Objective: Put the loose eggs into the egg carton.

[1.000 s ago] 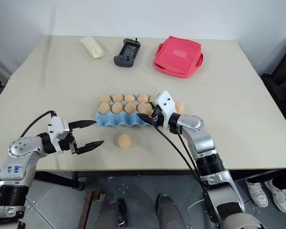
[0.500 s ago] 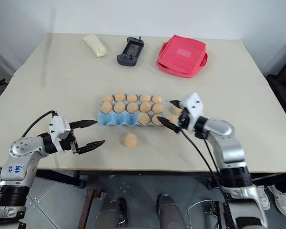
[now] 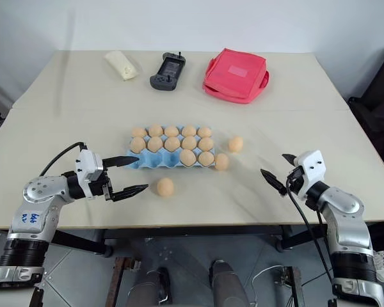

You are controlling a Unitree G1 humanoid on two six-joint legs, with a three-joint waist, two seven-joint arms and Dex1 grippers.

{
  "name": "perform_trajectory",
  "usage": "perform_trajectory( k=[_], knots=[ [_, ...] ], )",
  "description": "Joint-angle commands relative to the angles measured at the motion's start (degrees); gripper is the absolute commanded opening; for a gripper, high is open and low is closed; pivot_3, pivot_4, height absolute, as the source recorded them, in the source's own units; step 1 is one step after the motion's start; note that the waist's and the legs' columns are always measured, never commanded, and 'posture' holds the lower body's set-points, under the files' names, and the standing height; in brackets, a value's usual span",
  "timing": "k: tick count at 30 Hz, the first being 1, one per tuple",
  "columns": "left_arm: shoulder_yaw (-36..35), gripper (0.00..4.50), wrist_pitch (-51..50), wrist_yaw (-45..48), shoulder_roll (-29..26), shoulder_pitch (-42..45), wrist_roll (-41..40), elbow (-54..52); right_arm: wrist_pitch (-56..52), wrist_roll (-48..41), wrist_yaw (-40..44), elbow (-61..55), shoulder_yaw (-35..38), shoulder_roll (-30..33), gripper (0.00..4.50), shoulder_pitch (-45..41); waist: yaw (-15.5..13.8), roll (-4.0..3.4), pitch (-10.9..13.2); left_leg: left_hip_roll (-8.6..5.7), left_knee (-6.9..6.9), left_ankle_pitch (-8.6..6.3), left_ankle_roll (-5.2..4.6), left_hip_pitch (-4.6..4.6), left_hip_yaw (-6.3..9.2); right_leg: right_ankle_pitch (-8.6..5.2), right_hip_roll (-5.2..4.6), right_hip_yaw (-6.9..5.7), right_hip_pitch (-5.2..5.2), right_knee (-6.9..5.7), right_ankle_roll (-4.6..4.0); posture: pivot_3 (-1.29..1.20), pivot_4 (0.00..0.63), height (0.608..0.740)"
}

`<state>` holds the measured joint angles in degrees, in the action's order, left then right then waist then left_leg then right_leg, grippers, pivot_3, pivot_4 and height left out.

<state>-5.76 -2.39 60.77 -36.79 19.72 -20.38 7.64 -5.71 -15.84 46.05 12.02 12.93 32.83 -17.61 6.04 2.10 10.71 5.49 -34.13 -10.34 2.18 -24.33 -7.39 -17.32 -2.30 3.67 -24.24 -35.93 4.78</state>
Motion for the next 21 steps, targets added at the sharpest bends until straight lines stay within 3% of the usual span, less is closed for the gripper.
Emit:
perform_trajectory(
  k=[1, 6, 10, 16, 19, 21],
  knots=[
    [-1.1, 4.5, 0.9, -0.9, 0.1, 1.5, -0.4, -0.5, -0.7, -0.7, 1.3, 1.9, -2.7, -1.1, 4.48, -7.0, 0.5, 0.0, 0.0, -0.04, -0.02, 0.02, -0.03, 0.03, -0.01, 0.02, -0.01, 0.01, 0.04, 0.0, 0.02, 0.0, 0.15, 0.74],
    [-0.8, 4.5, 0.7, -1.5, 0.4, 0.4, -0.4, -1.9, -3.5, 2.2, -0.5, 12.0, -7.5, -4.6, 4.48, -19.0, 0.8, 0.0, 0.0, -0.01, -0.01, 0.03, -0.05, 0.11, -0.01, 0.02, -0.04, 0.02, 0.12, 0.01, 0.0, 0.0, 0.15, 0.74],
    [-0.8, 4.5, 0.5, -2.1, 0.5, -1.2, -0.5, -3.7, 0.2, 7.4, -3.4, 24.9, -11.4, -8.0, 4.48, -27.8, 0.7, -0.01, 0.0, -0.01, 0.09, 0.0, 0.0, 0.07, -0.02, 0.0, -0.11, -0.02, 0.08, 0.04, -0.04, 0.0, 0.15, 0.74],
    [-2.0, 4.5, -0.6, -3.9, 0.4, -3.9, -1.3, -7.1, 6.5, 11.0, -3.1, 39.3, -13.5, -10.9, 4.48, -34.4, 0.3, -0.02, 0.0, 0.02, 0.23, 0.04, -0.08, -0.03, -0.02, 0.16, 0.0, -0.09, -0.09, -0.04, 0.4, 0.0, 0.15, 0.74],
    [-2.9, 4.5, -1.1, -4.4, 0.0, -4.9, -1.6, -8.0, 9.4, 10.5, -2.1, 41.5, -12.8, -11.5, 3.9, -35.5, 0.3, -0.02, 0.0, 0.01, 0.24, 0.03, -0.08, -0.13, -0.02, 0.13, 0.0, -0.1, -0.16, -0.03, 0.45, 0.0, 0.15, 0.74],
    [-3.7, 4.5, -1.5, -4.7, -0.4, -5.6, -1.9, -8.4, 9.9, 8.8, 1.0, 38.5, -12.5, -12.0, 3.19, -35.0, 0.4, -0.03, 0.0, 0.02, 0.24, 0.01, -0.07, -0.14, -0.03, 0.13, 0.01, -0.1, -0.17, -0.03, 0.47, 0.0, 0.15, 0.74]
  ],
)
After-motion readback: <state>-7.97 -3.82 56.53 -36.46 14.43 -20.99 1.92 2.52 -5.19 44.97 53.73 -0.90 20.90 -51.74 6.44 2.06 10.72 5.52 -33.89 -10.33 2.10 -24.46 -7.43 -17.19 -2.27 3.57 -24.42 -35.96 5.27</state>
